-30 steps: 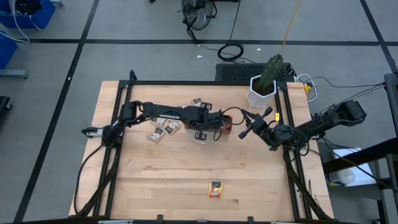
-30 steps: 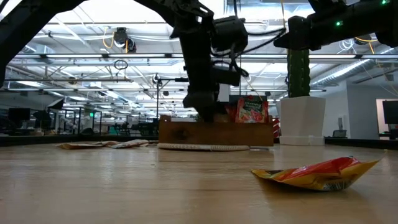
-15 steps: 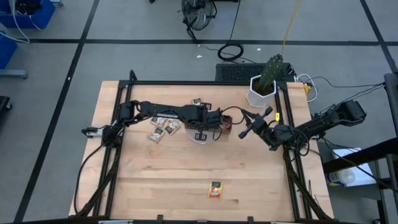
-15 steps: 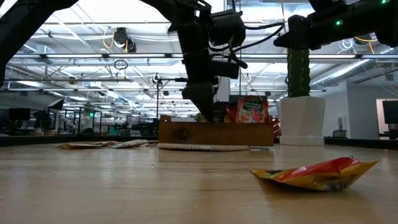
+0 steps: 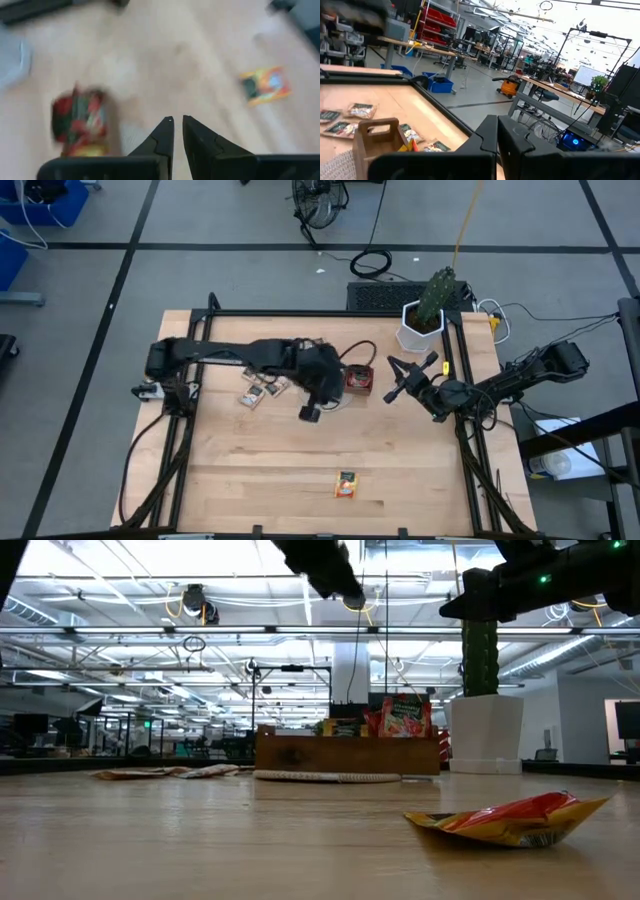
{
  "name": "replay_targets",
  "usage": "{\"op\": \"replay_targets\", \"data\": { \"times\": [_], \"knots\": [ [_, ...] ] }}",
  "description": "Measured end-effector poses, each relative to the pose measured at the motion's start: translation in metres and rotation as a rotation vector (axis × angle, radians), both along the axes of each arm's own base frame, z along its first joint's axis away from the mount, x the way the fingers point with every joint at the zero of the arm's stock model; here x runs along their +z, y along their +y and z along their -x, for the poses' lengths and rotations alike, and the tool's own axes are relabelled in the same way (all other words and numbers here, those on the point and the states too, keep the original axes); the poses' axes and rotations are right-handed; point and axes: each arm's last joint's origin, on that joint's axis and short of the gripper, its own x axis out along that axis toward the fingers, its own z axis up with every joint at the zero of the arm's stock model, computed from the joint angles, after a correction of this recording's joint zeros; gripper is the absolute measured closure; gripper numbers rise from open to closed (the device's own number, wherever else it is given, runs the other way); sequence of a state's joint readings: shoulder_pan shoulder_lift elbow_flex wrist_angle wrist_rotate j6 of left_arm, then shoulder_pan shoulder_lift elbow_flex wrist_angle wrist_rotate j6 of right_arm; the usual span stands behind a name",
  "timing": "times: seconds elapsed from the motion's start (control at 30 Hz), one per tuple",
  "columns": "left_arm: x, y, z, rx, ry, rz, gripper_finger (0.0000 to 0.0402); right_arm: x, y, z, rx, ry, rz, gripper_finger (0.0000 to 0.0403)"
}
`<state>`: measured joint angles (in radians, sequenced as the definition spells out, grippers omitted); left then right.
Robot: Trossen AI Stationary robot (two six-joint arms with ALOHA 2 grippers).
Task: Pick & Place Tea
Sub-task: Put the orange tea bag into the middle section of the wood organizer
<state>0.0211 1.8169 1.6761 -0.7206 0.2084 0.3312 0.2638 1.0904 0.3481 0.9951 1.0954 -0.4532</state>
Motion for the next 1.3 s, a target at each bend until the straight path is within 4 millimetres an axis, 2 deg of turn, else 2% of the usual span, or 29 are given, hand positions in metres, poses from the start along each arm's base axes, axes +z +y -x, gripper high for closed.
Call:
{"op": "replay_targets", "data": {
  "times": [0.13,0.27,0.33,0.43,0.53,0.67,0.77,0.9,1.07,1.2,1.3],
  "knots": [
    [0.009,-0.014,0.024,-0.035,-0.147,0.031,0.0355,-0.001,0.0,0.0,0.009,0.008,0.002,0.0403],
    [0.001,-0.021,0.055,-0.005,-0.263,0.066,0.0355,-0.002,0.005,-0.001,0.088,0.013,0.008,0.0403],
    [-0.006,-0.022,0.071,0.017,-0.35,0.097,0.0355,-0.003,0.01,-0.003,0.206,0.036,0.038,0.0403],
    [-0.018,-0.021,0.094,0.062,-0.446,0.147,0.0355,-0.006,0.023,-0.005,0.478,0.069,0.089,0.0403],
    [-0.026,-0.018,0.117,0.142,-0.475,0.189,0.0355,-0.009,0.036,-0.005,0.734,0.084,0.099,0.0403],
    [-0.016,-0.019,0.149,0.216,-0.55,0.205,0.0355,-0.008,0.054,-0.005,0.828,0.126,0.022,0.0395],
    [-0.016,-0.021,0.167,0.238,-0.615,0.184,0.0355,-0.006,0.074,-0.011,0.846,0.249,-0.013,0.0359],
    [-0.027,-0.017,0.188,0.315,-0.681,0.161,0.0355,0.007,0.117,-0.024,0.932,0.379,0.0,0.0279],
    [-0.047,-0.013,0.204,0.379,-0.742,0.188,0.0355,-0.007,0.175,-0.04,0.987,0.627,0.096,0.0192],
    [-0.053,-0.013,0.213,0.39,-0.826,0.25,0.0355,-0.037,0.207,-0.046,0.959,0.757,0.153,0.0174],
    [-0.055,-0.014,0.215,0.399,-0.84,0.297,0.0355,-0.049,0.221,-0.046,0.976,0.772,0.133,0.0181]
  ]
}}
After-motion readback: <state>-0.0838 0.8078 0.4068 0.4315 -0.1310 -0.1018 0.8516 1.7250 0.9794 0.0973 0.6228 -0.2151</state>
